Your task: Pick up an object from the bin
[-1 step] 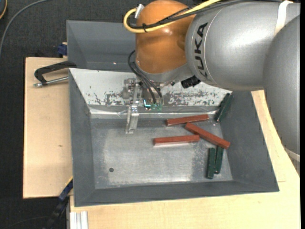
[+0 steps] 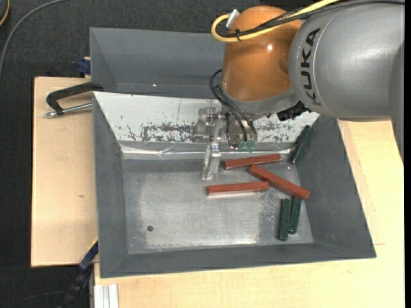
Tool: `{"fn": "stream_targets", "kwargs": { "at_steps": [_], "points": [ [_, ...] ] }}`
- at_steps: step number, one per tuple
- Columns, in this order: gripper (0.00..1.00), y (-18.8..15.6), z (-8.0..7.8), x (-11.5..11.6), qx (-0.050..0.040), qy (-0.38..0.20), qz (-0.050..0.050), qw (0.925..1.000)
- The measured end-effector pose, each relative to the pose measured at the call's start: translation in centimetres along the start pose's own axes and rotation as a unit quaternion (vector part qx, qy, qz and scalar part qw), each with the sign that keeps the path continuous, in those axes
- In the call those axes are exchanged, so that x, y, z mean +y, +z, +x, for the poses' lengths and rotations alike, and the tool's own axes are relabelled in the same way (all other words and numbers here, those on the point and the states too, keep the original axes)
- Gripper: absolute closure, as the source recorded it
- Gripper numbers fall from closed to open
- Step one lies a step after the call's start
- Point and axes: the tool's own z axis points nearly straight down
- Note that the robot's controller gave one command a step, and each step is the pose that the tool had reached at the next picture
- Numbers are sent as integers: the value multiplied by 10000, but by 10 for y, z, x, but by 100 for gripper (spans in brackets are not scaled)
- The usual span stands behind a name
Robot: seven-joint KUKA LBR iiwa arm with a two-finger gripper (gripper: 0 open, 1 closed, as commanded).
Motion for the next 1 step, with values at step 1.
{"fn": "stream_targets", "kwargs": {
  "at_steps": [1],
  "points": [
    [0, 138, 35, -38, 24, -1229, -14, 9924]
  ]
}}
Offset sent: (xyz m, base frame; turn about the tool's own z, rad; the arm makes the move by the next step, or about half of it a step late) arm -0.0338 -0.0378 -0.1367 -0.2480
